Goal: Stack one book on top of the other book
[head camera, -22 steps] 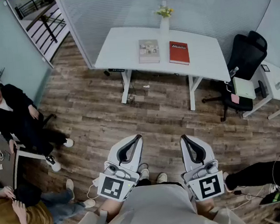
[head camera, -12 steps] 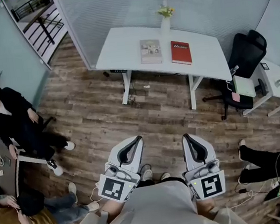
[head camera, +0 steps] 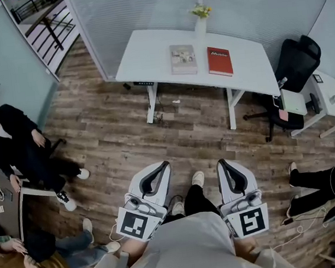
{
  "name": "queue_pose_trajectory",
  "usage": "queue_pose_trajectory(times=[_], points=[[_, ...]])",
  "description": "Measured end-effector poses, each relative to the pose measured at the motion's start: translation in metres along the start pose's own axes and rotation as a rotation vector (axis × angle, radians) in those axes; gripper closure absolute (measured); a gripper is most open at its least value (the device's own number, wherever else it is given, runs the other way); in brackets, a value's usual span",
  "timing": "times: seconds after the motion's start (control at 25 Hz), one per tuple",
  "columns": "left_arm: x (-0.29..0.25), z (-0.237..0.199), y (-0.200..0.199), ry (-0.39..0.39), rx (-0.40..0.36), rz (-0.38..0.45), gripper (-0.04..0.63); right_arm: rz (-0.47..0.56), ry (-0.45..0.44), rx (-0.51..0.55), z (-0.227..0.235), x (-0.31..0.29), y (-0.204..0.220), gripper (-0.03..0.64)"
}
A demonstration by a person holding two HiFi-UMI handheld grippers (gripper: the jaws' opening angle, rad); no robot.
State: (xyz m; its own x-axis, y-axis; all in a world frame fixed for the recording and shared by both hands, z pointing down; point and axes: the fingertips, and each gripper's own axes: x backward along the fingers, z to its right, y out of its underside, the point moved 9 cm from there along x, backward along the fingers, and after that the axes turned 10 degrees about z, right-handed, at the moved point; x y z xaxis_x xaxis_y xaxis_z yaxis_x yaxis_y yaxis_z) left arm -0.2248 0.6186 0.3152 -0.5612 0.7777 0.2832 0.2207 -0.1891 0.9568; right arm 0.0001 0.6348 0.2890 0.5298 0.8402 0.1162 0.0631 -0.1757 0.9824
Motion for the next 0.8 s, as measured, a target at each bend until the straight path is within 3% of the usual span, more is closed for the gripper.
queue_pose_trajectory(times=[0.4,0.8], points=[[-0.031,-0.014,0.012,0.003,-0.006,0.001,0.597,-0.002,-0.003,0.0,0.021,-0.024,0.013,0.612],[-0.099,-0.024,0.034,-0.002,-0.01,-0.008,0.598,-0.003,0.0,-0.011,0.085,-0.057,0.032,0.612]])
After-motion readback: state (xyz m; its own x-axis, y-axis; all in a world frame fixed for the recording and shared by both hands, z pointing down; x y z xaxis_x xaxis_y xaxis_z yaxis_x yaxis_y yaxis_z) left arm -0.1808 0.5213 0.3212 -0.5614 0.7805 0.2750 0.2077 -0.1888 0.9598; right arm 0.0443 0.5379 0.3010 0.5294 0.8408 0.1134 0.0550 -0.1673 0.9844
